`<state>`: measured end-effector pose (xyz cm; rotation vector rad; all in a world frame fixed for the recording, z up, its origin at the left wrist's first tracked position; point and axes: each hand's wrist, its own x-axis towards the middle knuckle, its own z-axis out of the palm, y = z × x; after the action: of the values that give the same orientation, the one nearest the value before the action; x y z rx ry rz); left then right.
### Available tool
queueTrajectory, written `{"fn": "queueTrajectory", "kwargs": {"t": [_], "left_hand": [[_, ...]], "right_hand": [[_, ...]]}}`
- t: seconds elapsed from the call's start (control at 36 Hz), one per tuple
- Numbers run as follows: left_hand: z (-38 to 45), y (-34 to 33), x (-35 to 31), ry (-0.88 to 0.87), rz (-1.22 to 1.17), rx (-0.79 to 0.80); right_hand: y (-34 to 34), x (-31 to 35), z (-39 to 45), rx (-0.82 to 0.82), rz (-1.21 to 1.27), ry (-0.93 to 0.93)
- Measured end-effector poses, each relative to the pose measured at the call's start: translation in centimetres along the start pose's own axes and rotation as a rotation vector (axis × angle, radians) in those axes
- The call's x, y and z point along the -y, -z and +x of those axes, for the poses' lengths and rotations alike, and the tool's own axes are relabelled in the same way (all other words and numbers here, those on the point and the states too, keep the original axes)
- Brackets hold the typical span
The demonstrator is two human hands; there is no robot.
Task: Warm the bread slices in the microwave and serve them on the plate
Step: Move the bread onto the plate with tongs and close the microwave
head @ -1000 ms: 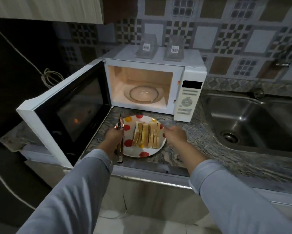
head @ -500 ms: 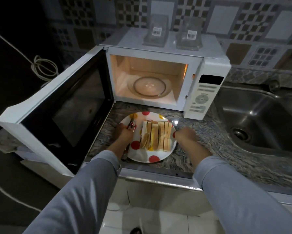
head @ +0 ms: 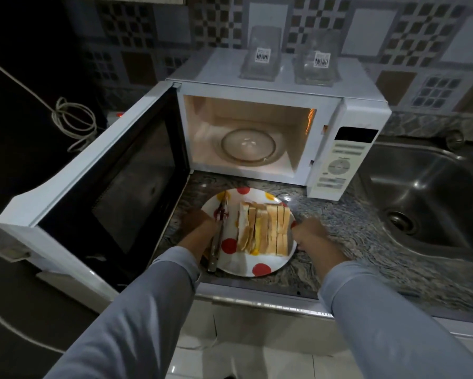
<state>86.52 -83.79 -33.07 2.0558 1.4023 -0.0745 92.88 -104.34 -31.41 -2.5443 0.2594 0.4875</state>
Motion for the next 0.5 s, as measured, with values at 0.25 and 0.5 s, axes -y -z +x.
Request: {"fn": "queueTrajectory", "kwargs": {"t": [0.25,0.5], "left_hand": [[-0.9,0.0,1.2,-0.129,0.087,-0.038],[-4.8,1.0,2.1,-0.224,-0.022,0.037]], "right_hand": [[0.2,-0.3,-1.2,0.021,0.124,-0.068],[0.8,-2.7,-4.5,0.004,0.34,-0.119]]}}
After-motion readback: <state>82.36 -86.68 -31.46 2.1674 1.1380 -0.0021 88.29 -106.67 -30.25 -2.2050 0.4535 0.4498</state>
